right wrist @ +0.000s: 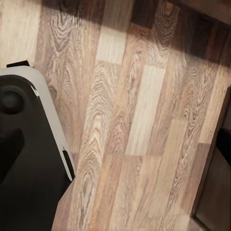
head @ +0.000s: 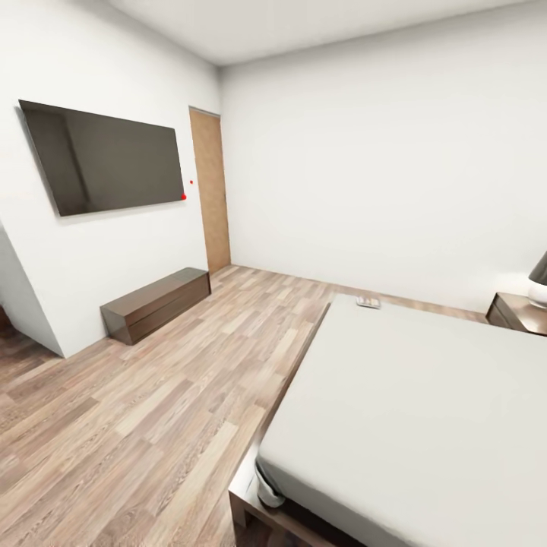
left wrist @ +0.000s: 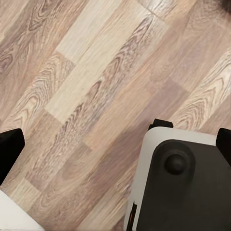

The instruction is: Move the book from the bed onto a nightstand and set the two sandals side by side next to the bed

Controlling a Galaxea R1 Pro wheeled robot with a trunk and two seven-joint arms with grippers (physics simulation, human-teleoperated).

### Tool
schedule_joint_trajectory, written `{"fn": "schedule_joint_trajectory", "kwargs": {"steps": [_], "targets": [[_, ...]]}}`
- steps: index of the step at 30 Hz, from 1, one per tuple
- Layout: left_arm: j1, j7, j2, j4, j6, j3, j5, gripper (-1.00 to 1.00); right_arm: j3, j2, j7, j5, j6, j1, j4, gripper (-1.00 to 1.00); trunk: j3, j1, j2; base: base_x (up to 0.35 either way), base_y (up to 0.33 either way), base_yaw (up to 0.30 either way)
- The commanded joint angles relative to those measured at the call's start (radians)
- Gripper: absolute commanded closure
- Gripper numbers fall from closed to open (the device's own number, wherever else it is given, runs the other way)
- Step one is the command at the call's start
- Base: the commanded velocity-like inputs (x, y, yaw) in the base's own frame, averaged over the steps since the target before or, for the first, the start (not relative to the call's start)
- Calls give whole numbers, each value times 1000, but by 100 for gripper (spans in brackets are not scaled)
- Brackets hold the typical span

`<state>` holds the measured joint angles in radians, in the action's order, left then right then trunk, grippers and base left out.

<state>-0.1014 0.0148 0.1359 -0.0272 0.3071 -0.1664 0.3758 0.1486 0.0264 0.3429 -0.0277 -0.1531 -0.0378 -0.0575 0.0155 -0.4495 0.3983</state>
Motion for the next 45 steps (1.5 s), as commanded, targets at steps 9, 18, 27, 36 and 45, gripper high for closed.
{"fn": "schedule_joint_trajectory", "kwargs": {"steps": [9, 18, 27, 36, 45], "targets": [[-1, 2, -2, 1, 3, -10, 5, -100, 4, -1, -1, -3, -6, -1, 0, -100, 2, -1, 2, 0, 0, 247], [-1, 0, -7, 1, 3, -8, 6, -100, 2, -3, -1, -3, -6, -1, 1, -100, 2, -1, 2, 0, 0, 247], [-1, 0, -13, 2, 2, -7, 6, -100, 2, -4, -1, -3, -6, -1, 1, -100, 2, -1, 2, 0, 0, 247], [-1, -1, -13, 2, 2, -7, 5, -100, 2, -6, -1, -3, -6, -1, 1, -100, 2, -1, 2, -5, 1, 247], [0, -1, -13, 4, 2, -7, 4, -100, 2, -5, -1, -3, -6, -1, 1, -100, 2, -1, 2, -59, 50, 248]]}}
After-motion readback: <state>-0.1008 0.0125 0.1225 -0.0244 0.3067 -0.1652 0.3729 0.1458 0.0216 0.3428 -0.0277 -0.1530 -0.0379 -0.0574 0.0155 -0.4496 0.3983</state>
